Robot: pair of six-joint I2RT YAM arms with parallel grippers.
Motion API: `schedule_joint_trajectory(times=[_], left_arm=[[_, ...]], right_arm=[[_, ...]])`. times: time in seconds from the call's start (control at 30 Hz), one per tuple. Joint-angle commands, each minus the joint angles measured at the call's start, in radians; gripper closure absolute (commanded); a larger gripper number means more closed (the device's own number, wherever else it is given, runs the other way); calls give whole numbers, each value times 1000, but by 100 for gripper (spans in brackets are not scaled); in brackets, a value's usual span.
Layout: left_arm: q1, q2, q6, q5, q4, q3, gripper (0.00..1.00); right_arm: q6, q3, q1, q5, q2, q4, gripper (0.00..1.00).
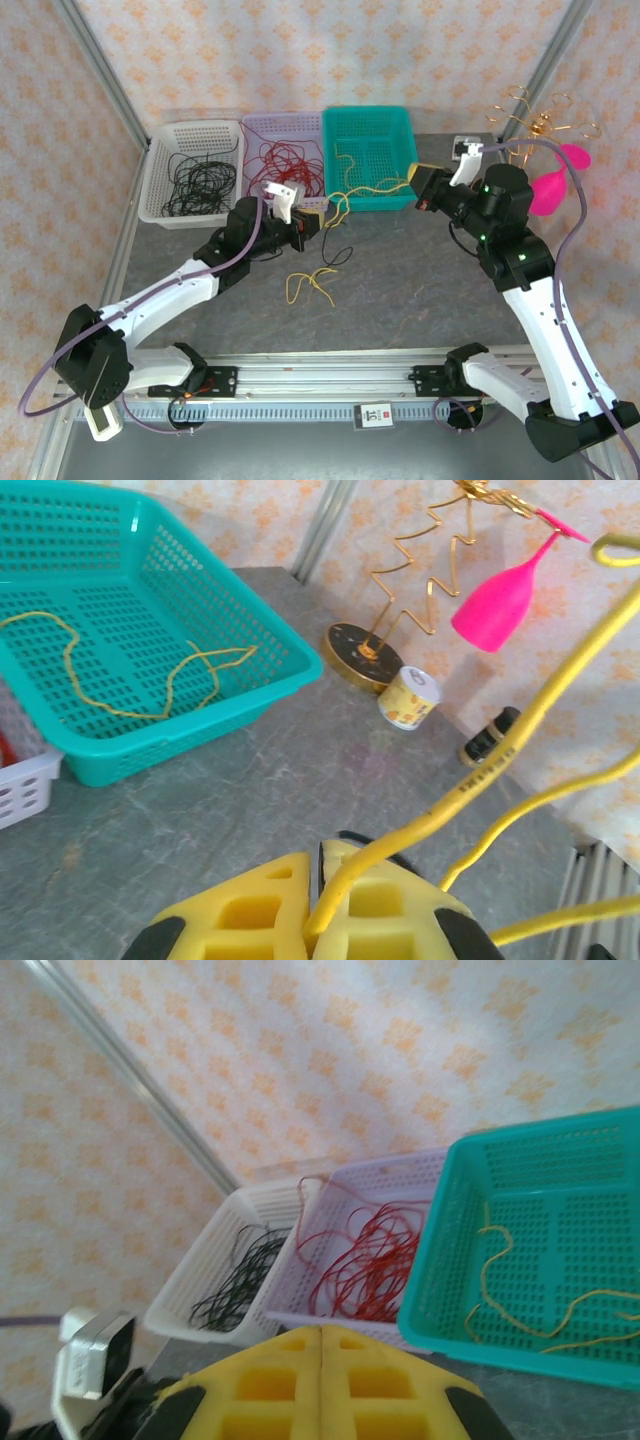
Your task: Untangle the cables
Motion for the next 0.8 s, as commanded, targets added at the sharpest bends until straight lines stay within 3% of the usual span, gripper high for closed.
schedule_joint_trajectory(times=[0.0, 0.2, 0.33, 0.53, 0.77], left_arm=[[12, -29, 32, -82, -50, -38, 100], [19, -71, 26, -105, -63, -86, 100], [24, -110, 29, -107, -62, -82, 100], [1, -107, 48, 7, -55, 5, 100], [-70, -60, 83, 13, -95, 130, 100]], right_arm=[[-35, 27, -4, 156, -2, 96, 100], [-93, 108, -3, 312, 53, 98, 100], [-105, 132, -5, 341, 87, 63, 100], [-54, 105, -2, 185, 129, 95, 100], [-8, 90, 31, 128, 180, 147, 100]])
